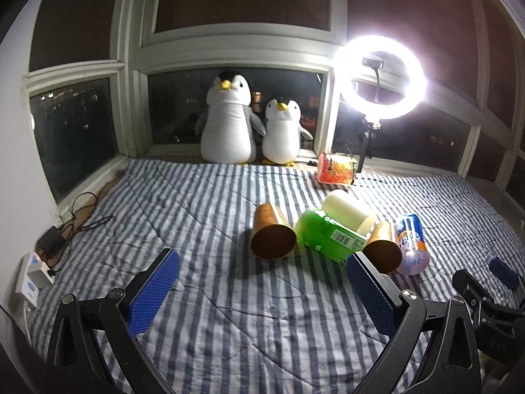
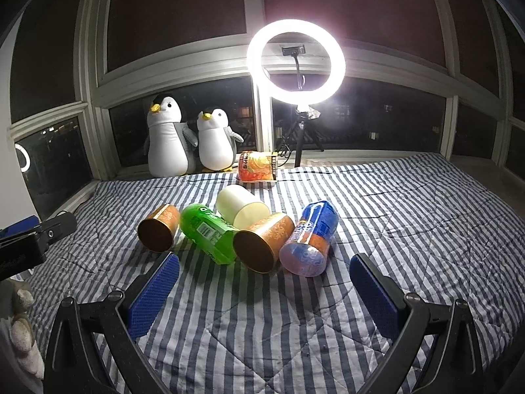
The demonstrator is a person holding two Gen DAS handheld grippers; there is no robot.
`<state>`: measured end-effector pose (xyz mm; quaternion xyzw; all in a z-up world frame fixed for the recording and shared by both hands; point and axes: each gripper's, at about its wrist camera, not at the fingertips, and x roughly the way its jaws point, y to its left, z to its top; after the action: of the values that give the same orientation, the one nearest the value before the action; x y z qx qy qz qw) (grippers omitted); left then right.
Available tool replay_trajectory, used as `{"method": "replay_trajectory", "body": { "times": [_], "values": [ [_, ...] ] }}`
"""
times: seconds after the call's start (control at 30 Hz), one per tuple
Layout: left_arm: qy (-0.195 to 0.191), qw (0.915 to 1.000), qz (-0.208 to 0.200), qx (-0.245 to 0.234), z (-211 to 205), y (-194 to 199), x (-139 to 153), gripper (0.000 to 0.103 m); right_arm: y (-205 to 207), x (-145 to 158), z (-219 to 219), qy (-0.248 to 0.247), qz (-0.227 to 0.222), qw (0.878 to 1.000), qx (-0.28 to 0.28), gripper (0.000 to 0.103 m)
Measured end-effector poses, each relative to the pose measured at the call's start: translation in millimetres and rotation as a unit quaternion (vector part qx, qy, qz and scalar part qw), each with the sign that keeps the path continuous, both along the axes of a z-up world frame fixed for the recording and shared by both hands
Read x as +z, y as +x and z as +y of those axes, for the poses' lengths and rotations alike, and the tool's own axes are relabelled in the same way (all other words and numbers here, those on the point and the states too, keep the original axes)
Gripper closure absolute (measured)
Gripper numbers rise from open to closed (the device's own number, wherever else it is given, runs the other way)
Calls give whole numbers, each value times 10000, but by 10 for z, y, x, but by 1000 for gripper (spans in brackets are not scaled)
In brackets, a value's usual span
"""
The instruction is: Flip cup upside down
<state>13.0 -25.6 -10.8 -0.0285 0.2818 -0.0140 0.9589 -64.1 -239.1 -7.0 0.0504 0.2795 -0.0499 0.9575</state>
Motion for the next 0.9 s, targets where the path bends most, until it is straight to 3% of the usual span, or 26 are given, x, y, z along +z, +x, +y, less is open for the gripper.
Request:
{"method": "replay_trajectory", "body": {
  "times": [0.23,0.53,0.73,0.9],
  "values": [
    [-133,9992,323,-193,-184,317,-35,0,-49,-56,-184,65,30,9999,-144,1],
    [-284,9941,929,-487,-549,1020,11,0,-98,-162,-428,161,106,9993,-317,1],
    [-553,9819,1707,-604,-877,1693,-60,0,-151,-246,-607,253,151,9985,-459,1],
    [-752,9650,2427,-651,-1194,2315,-259,0,-218,-304,-784,335,178,9974,-619,1]
  ]
}}
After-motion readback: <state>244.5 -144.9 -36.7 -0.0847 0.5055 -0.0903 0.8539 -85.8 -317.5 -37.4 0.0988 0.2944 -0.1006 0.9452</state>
